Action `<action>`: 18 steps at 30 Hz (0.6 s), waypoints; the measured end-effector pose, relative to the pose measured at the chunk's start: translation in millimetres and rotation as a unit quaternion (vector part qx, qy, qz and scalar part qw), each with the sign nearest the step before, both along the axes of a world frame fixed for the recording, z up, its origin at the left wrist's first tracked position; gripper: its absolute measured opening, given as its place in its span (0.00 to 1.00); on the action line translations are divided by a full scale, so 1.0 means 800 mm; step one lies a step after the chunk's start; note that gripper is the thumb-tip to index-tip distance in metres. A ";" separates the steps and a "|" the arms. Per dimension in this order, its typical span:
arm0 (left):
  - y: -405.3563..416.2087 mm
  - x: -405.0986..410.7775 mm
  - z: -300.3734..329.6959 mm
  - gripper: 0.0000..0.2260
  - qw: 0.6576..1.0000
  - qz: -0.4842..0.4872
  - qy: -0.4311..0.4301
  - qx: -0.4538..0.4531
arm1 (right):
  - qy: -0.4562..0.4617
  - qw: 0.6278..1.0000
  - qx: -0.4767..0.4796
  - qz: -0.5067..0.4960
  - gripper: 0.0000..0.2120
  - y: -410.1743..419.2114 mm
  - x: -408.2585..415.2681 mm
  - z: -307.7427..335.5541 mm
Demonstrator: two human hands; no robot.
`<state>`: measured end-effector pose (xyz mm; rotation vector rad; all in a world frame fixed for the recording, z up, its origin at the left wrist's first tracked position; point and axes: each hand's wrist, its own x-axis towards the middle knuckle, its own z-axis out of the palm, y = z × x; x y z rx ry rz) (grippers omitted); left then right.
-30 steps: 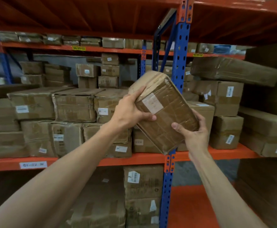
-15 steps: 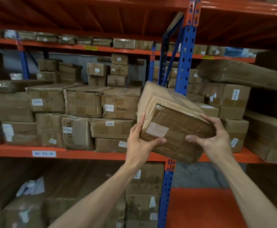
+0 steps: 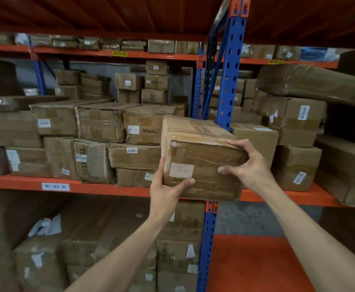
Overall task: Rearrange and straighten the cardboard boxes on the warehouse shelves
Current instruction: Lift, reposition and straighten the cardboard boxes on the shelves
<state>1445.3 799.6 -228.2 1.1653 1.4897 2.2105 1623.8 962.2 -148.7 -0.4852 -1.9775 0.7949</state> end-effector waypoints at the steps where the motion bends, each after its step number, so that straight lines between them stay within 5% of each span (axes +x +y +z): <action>1: 0.009 0.002 0.002 0.50 1.000 0.000 0.005 -0.005 | 0.001 1.000 -0.002 -0.004 0.36 0.009 0.003 0.003; 13: 0.015 -0.045 -0.006 0.44 0.999 -0.037 -0.001 -0.024 | -0.001 0.998 0.043 -0.054 0.37 -0.002 -0.027 -0.019; 18: -0.002 -0.054 -0.004 0.41 0.999 -0.035 0.006 -0.010 | 0.065 0.996 0.034 -0.046 0.31 -0.034 -0.029 -0.027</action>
